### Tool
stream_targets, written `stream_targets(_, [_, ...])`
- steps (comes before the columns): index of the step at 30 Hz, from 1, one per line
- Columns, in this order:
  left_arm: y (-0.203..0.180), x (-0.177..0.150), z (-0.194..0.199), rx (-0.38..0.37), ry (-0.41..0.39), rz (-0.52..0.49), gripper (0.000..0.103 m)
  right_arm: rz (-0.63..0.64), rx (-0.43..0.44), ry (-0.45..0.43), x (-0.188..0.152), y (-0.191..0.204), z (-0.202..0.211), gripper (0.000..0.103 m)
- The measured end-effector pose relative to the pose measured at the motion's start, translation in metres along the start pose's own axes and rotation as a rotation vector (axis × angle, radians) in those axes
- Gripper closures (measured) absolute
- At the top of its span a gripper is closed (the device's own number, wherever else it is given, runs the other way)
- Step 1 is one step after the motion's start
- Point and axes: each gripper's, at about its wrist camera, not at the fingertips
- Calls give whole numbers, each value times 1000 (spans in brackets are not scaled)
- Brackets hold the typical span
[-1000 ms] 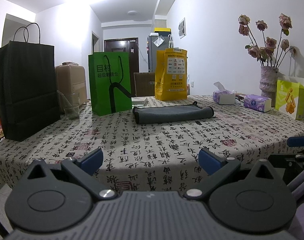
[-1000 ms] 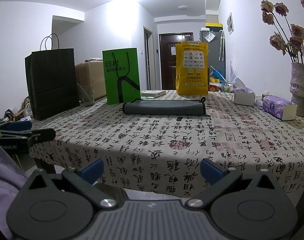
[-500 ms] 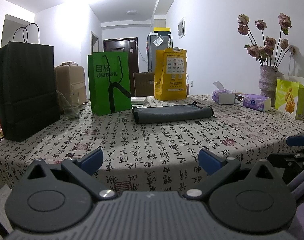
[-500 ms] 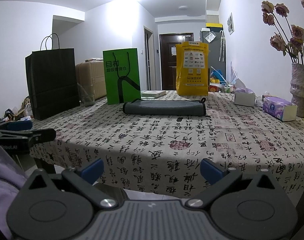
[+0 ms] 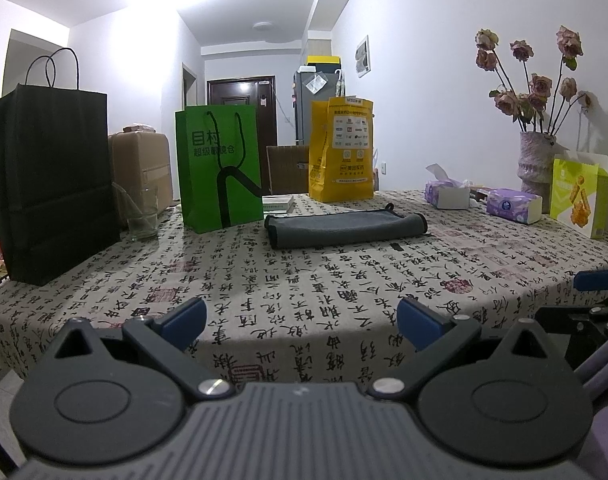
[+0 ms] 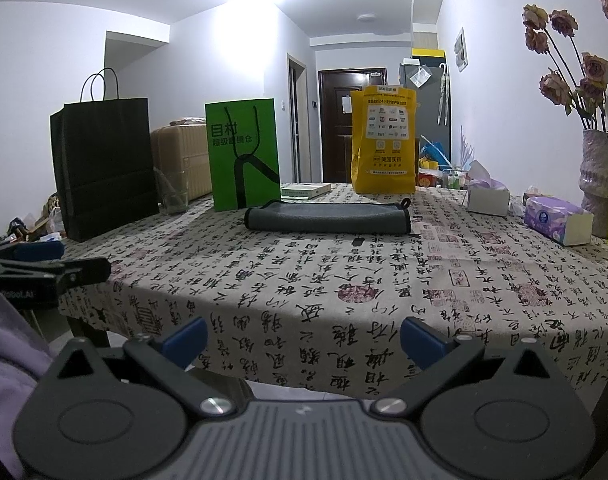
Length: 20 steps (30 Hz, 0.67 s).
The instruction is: Fold towel
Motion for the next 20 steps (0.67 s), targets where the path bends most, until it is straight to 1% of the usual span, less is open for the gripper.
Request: stream_targets(20, [2,2,-1,-11,6,-2,0,-5,-1,1,1,0,1,0])
Point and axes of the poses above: each gripper's, at about its wrist camera, not at the fingertips, and z roughly against the way its jaws point, y to its left, x to its top, and after that the axes turned 3 degrees about z, right-handed
